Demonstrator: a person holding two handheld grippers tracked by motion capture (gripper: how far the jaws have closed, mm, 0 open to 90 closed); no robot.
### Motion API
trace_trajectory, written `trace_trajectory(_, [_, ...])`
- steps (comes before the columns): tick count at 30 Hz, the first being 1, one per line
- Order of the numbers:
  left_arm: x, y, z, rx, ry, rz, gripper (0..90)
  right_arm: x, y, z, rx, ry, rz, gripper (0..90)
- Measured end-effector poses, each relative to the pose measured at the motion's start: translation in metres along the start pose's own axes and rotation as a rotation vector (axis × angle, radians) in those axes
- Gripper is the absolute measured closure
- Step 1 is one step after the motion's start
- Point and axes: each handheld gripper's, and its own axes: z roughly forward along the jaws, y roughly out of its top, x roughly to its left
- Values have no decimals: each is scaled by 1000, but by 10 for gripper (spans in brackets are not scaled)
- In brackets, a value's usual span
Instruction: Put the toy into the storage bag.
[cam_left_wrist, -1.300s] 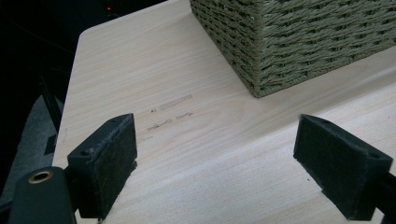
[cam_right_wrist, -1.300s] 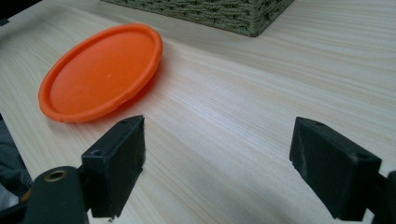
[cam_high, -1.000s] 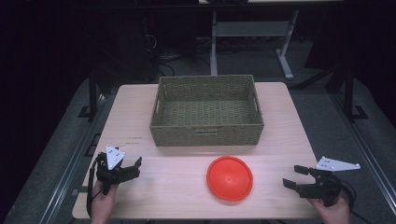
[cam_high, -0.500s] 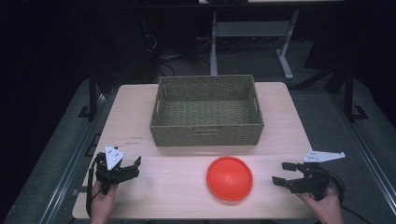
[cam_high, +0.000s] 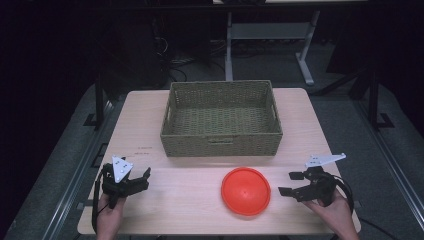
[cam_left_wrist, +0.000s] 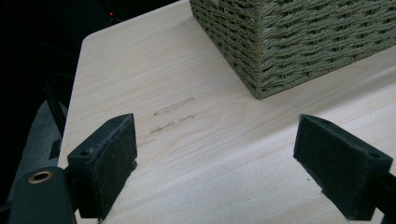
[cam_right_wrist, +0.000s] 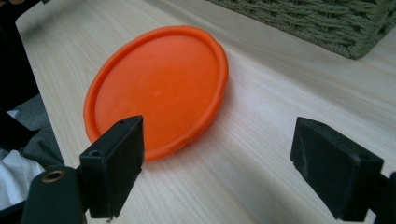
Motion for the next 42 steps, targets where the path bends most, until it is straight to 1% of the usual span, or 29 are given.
trace_trajectory(2, [0,0,0,-1,0,-1,129,0,4,1,-3,6,0,169])
trace_trajectory(3, [0,0,0,-1,0,-1,129,1,9,4,1,4,-8,169])
trace_trajectory(4, [0,0,0,-1,0,-1,129,1,9,4,1,4,-8,169])
trace_trajectory(5, [0,0,0,-3,-1,-2,129,1,10,4,-1,9,-8,169])
trace_trajectory(6, [-1,0,1,-5,-2,-7,129,1,14,8,1,24,0,169])
trace_trajectory(8, [0,0,1,-6,-1,-1,129,0,15,10,7,23,1,169])
trace_trajectory(9, [-1,1,0,-6,-2,2,129,1,18,14,23,20,6,170])
trace_trajectory(10, [-1,1,0,-6,-2,2,129,1,18,14,23,20,6,170])
trace_trajectory(11, [-1,1,0,-7,-2,-1,129,2,21,19,41,21,7,171])
trace_trajectory(12, [-1,1,0,-7,-2,-1,129,2,21,19,41,21,7,171])
trace_trajectory(16, [-1,1,0,-7,-3,-4,129,6,27,28,70,18,-16,191])
trace_trajectory(17, [-1,1,0,-9,-4,1,129,8,31,33,86,13,-23,193])
trace_trajectory(19, [-1,1,0,-8,-4,1,129,8,34,38,87,23,-23,200])
trace_trajectory(21, [-2,1,0,-10,-4,1,129,8,35,39,90,24,-19,200])
trace_trajectory(22, [-2,1,0,-11,-4,-1,129,8,36,41,99,22,-16,200])
trace_trajectory(23, [-1,1,0,-5,-5,11,129,9,37,43,105,17,-15,207])
trace_trajectory(24, [-1,1,0,-5,-6,9,129,9,38,45,116,12,-15,211])
trace_trajectory(25, [-2,1,1,-11,-8,-4,129,9,40,48,122,10,-23,212])
trace_trajectory(27, [-2,1,1,-12,-7,5,129,10,42,49,130,6,-15,225])
trace_trajectory(28, [-2,1,0,-11,-6,6,129,10,43,51,134,3,-19,230])
trace_trajectory(30, [-2,1,0,-15,-4,1,129,13,45,54,151,-3,-18,243])
trace_trajectory(31, [-2,1,-1,-14,-5,3,129,15,45,57,157,-10,-37,254])
trace_trajectory(32, [-1,1,-1,-15,-3,9,129,15,45,57,157,-10,-37,254])
trace_trajectory(34, [-2,1,-1,-14,-5,1,129,17,44,59,176,-28,-43,263])
trace_trajectory(36, [-3,1,0,-13,-5,6,129,17,43,61,186,-29,-39,283])
trace_trajectory(37, [-3,1,0,-15,-6,7,129,16,42,63,197,-42,-50,289])
trace_trajectory(42, [-4,1,0,-20,-11,5,129,14,40,67,210,-64,-43,320])
